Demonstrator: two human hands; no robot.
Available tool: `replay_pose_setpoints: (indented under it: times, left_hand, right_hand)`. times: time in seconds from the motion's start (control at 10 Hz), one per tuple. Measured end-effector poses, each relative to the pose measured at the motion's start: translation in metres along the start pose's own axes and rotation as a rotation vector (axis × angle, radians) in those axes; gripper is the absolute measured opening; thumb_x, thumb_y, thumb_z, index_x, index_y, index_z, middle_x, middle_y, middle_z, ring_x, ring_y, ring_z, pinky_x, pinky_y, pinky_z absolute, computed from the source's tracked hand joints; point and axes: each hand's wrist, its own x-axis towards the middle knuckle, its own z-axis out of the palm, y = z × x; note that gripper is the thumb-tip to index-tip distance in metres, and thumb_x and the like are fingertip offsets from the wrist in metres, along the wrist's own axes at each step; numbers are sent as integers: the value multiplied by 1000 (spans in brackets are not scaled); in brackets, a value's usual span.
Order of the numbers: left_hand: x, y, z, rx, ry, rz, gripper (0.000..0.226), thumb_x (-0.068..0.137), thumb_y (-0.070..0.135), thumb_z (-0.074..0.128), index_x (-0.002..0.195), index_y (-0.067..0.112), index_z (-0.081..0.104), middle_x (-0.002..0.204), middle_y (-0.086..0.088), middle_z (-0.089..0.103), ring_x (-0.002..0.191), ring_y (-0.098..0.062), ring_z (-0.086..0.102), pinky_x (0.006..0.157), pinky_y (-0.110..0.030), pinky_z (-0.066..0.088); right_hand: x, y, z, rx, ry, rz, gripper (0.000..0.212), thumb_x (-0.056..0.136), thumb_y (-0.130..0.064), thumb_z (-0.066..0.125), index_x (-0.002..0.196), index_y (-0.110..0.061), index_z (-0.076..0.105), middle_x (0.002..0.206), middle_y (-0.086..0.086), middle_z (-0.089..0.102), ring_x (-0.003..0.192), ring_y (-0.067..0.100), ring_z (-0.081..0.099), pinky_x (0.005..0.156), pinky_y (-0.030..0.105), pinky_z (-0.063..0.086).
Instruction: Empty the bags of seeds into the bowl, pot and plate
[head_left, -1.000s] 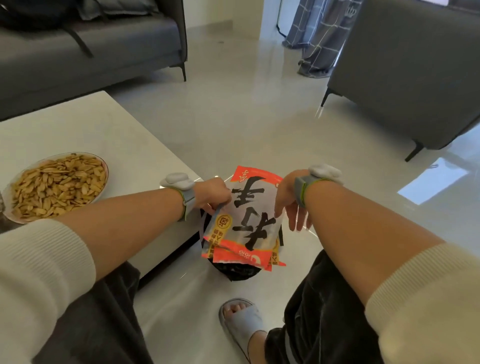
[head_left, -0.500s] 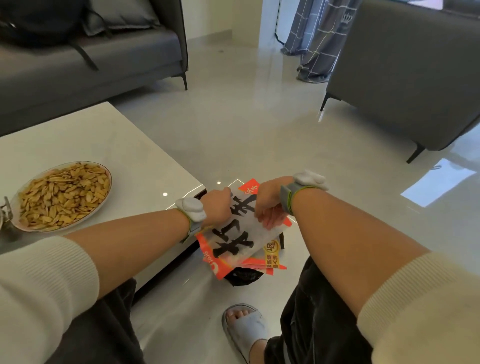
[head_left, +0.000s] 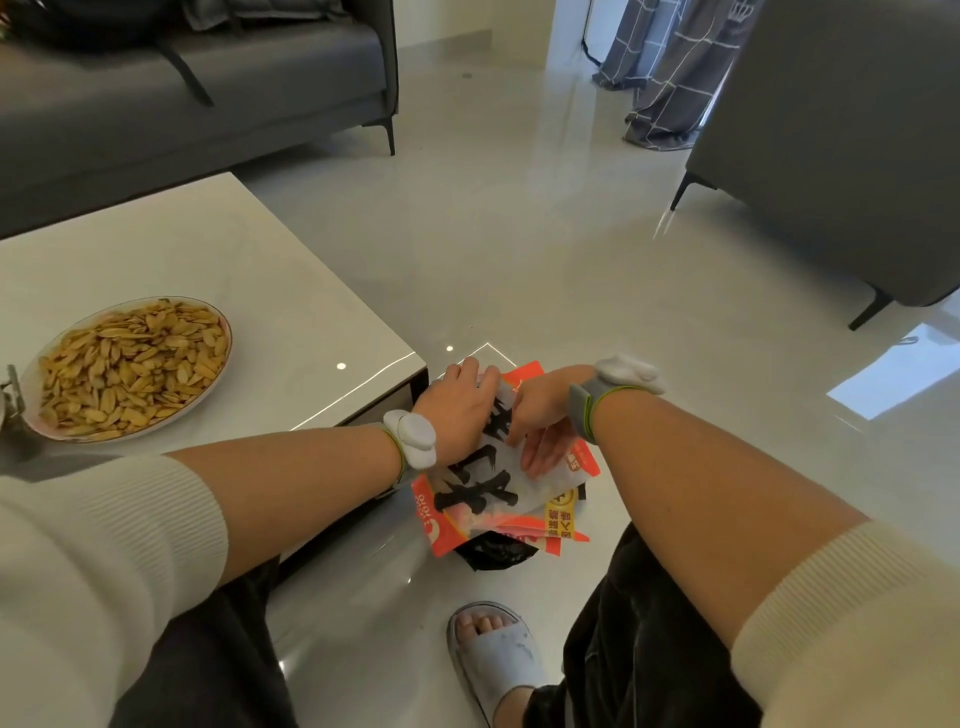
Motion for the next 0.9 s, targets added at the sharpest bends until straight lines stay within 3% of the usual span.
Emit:
replay_pose_setpoints:
  times: [0.1,0.2,0.3,0.4,0.5,0.7,0.8,0.9]
  left_hand:
    - [0,-1,-6,-125,23,-16,52,84,5,73,129,10,47,123,-14,47,104,-30,53,79,-43,56]
    - [-5,-6,-14,-135,56,27,45,86,-1,69,125,8,51,122,-15,49,104,-31,53,72,-39,49]
    - [-12,-11,-18,-220,62,47,38,89,-5,63,124,7,54,122,-14,50,103,-31,53,75,-45,53]
    - [-17,-12,-33,-405,80,-44,37,92,-7,57,126,6,58,123,-13,54,102,-29,57,83,-44,53]
    - [-16,-12,-51,-562,102,-173,32,95,0,56,125,7,61,119,-11,61,103,-28,62,89,-42,53]
    - [-37,-42,-106,-804,157,-404,28,95,5,55,121,12,62,106,-7,71,94,-23,65,81,-37,54]
    - [-57,-61,-131,-878,210,-479,27,95,5,56,121,11,63,102,-5,68,91,-21,62,73,-31,47]
    - [-69,-87,-146,-972,305,-604,25,93,5,55,115,15,63,107,-8,70,98,-27,67,83,-38,56]
  right_hand:
    - [-10,-5,1,14,23,-44,35,107,-8,60,133,15,60,91,25,78,61,25,78,64,36,67]
    - [-23,-10,2,-34,72,-117,30,105,-5,62,128,14,65,106,27,78,60,20,76,72,32,65]
    - [-34,-17,4,-64,125,-164,23,101,-2,67,118,13,70,98,26,79,58,20,75,66,31,67]
    - [-46,-29,3,-174,358,-254,18,99,-3,65,107,9,75,89,23,80,57,22,73,65,34,66]
    - [-49,-39,-5,-187,580,-333,18,100,-1,56,105,7,71,85,23,79,67,31,79,69,45,68]
    - [-71,-83,17,-183,592,-494,20,100,-6,56,119,-8,63,108,17,73,90,30,79,80,45,67]
    - [-83,-114,30,-140,627,-587,21,98,-6,56,117,-12,62,113,16,69,97,32,77,82,47,66]
    - [-89,-152,41,-38,636,-698,20,97,-6,53,112,-16,61,118,18,69,102,36,74,85,51,65]
